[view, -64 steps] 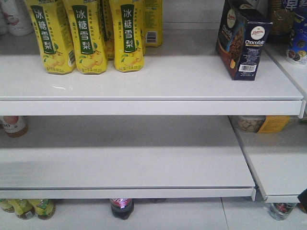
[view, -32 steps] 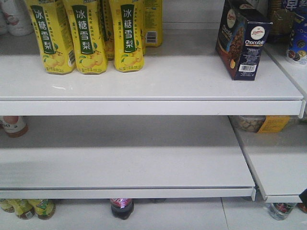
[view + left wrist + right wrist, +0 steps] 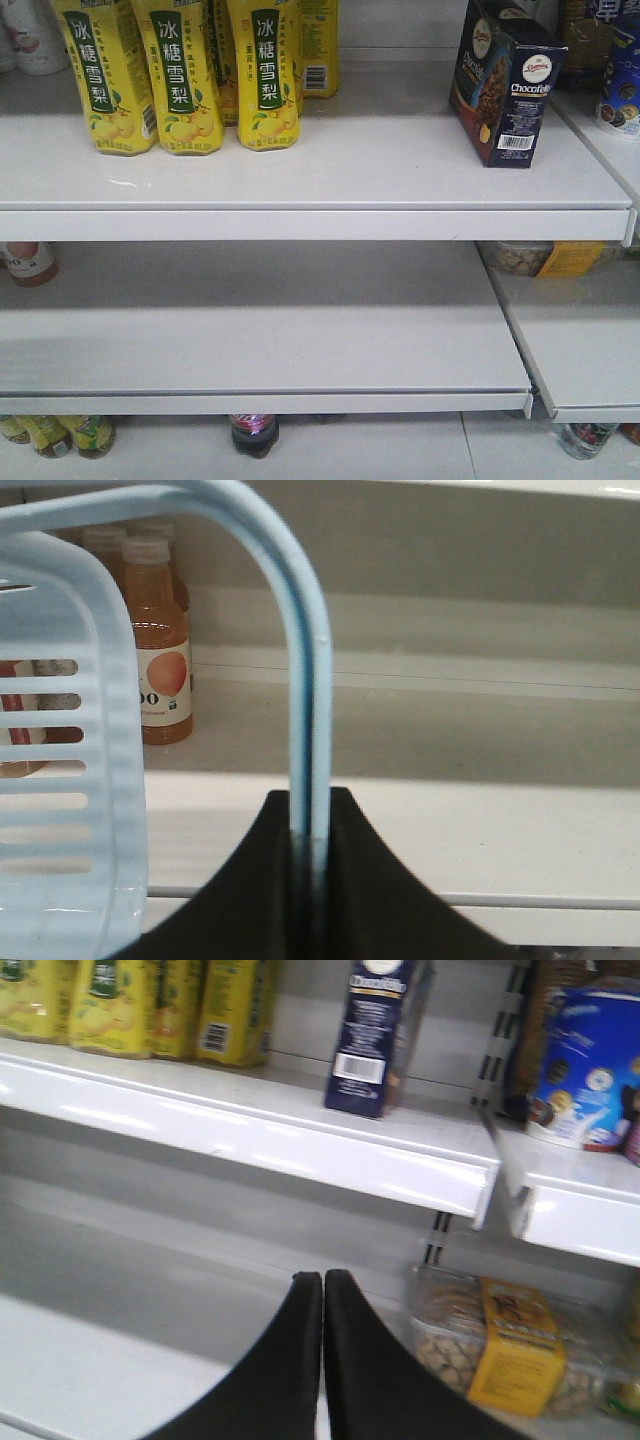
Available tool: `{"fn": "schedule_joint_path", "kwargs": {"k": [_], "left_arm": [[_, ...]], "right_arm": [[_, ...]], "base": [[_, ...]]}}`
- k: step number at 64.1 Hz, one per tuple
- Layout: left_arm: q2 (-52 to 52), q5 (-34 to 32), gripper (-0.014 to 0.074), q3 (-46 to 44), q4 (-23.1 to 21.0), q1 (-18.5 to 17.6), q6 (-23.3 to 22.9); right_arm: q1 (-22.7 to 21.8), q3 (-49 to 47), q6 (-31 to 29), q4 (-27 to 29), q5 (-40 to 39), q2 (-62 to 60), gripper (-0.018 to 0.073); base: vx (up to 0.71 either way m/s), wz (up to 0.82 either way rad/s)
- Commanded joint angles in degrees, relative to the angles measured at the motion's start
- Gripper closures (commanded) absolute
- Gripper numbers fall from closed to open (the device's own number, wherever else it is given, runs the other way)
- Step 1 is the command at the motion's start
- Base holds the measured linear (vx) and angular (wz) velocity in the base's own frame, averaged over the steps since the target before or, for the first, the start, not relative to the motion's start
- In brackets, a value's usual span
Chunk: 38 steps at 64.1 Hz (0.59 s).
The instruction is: Left arm holds basket, right arm returns cookies
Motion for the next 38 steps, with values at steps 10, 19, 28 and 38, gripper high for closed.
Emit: {"fn": "schedule_joint_path", "kwargs": {"k": [10,19,28,38], "left_arm": [[-1.07,-5.60,0.0603,-1.42,0.98,-0.01,0.34],[-1.07,-5.60,0.0603,-1.42,0.98,-0.01,0.34],[-1.07,-5.60,0.0603,-1.42,0.98,-0.01,0.39],[-1.07,-5.60,0.0603,-1.42,0.98,-0.01,0.39]], "right_arm": [[-11.27,-0.85,4.72,-3.11,-3.06,1.02,0.0567],[-11.64,4.42,6.08,-3.53,-8.48,-0.79,0.0567],[-11.64,10.17,12.14,-4.52,-14.83,-2.58,0.0567],[-11.51,10.29,20.53,-10.29,-12.45,-2.58,0.0567]], "base": [[0.00,0.00],[0.00,0.00],[0.00,0.00],[0.00,0.00]]}}
